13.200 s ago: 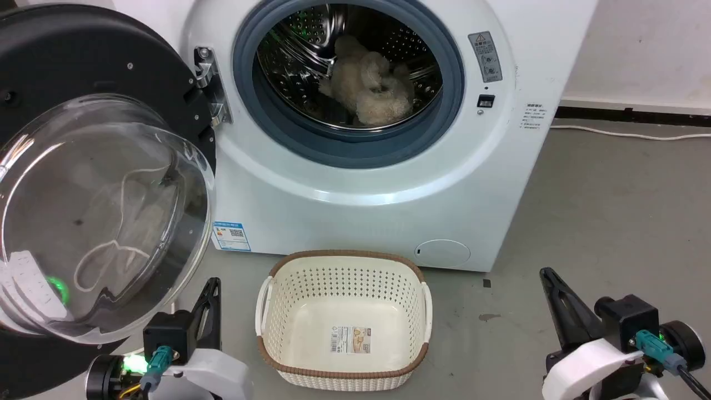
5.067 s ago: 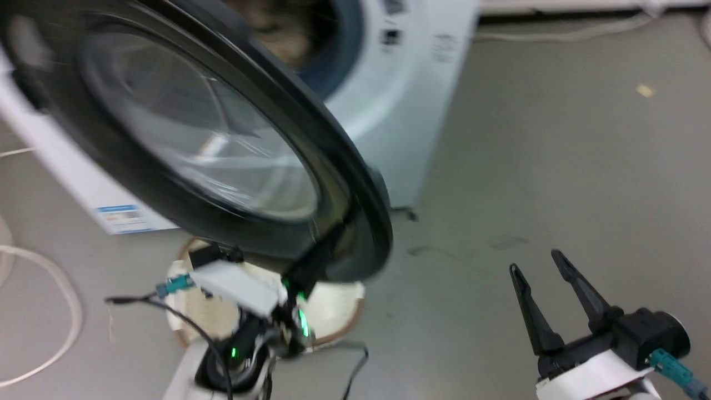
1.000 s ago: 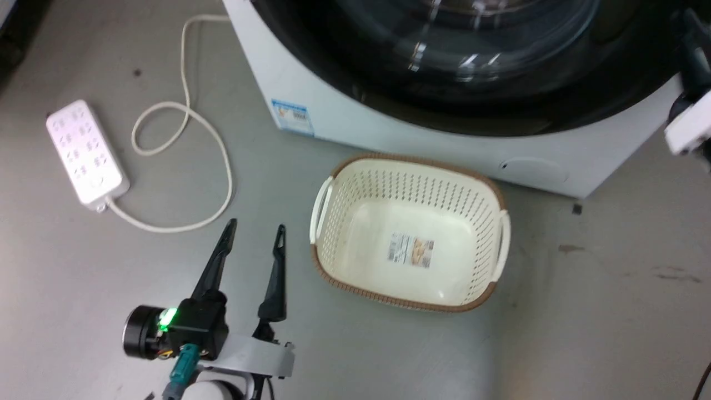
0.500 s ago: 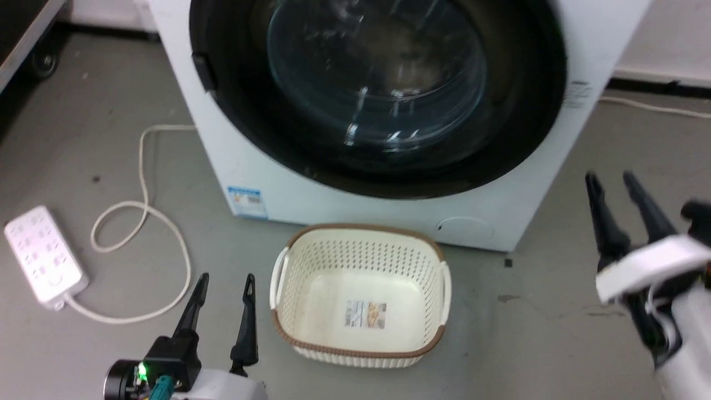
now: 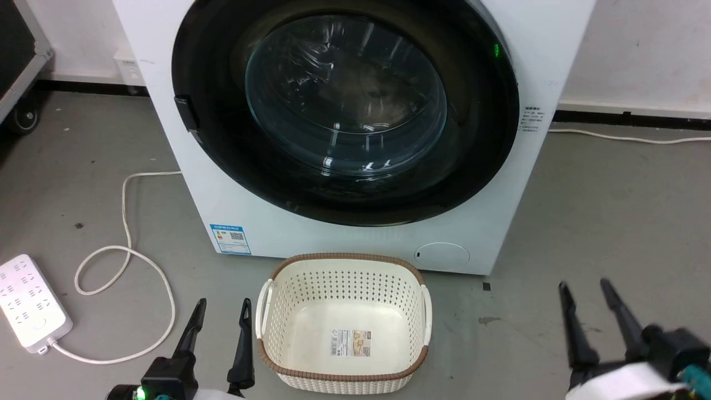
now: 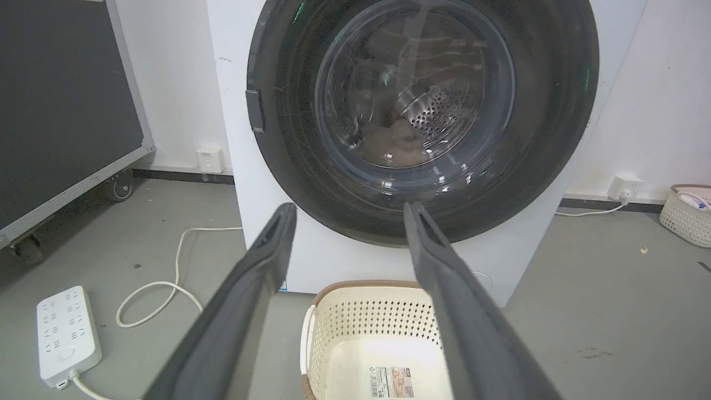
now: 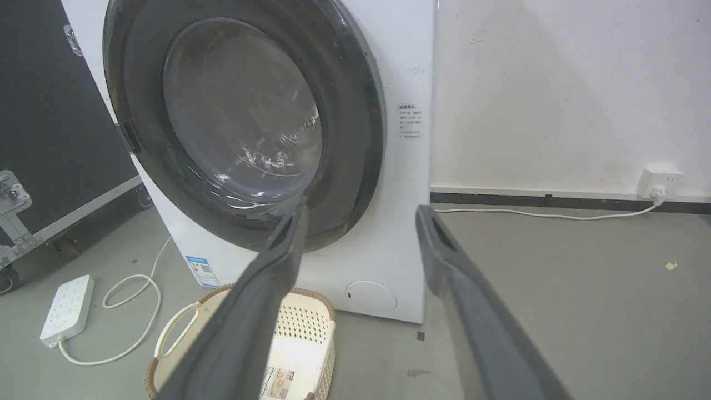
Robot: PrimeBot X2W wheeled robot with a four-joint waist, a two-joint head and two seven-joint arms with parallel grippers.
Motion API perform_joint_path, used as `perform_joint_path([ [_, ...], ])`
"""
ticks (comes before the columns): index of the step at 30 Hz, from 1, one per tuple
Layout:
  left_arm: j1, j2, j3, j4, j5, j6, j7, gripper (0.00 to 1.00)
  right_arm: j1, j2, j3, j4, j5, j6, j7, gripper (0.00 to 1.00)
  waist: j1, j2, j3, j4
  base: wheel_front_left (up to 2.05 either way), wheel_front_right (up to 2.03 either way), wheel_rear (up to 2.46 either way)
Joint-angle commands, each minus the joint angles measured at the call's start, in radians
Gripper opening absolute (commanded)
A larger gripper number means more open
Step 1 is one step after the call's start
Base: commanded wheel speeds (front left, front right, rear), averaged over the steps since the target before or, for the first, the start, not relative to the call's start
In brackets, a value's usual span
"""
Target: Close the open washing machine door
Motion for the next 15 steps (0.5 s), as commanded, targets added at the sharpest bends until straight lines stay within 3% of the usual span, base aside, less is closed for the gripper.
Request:
perform_joint_path([
  [1, 0.012, 0.0, 0.002, 0.005, -0.004, 0.0, -0.004, 1.0, 0.026, 0.014, -0.007, -0.016, -0.027, -0.001, -0.004, 1.0, 0.0, -0.0001, -0.003, 0.002, 0.0, 0.0, 0.0],
  [13, 0.008, -0.003, 0.002, 0.028, -0.005, -0.002, -0.004, 1.0, 0.081, 0.058, 0.003, -0.034, -0.102, -0.001, 0.002, 1.0, 0.0, -0.0001, -0.014, 0.007, 0.0, 0.0, 0.0],
  [14, 0.0, -0.002, 0.001, 0.027, -0.007, -0.001, 0.0, 0.0, 0.063, 0.053, 0.003, -0.029, -0.098, 0.0, 0.002, 0.0, 0.0, -0.0001, -0.014, 0.007, 0.0, 0.0, 0.0],
  [15, 0.0, -0.002, 0.0, 0.027, -0.007, -0.001, 0.002, 0.0, 0.062, 0.053, 0.003, -0.028, -0.097, 0.0, 0.002, 0.0, 0.0, -0.0001, -0.014, 0.007, 0.0, 0.0, 0.0],
])
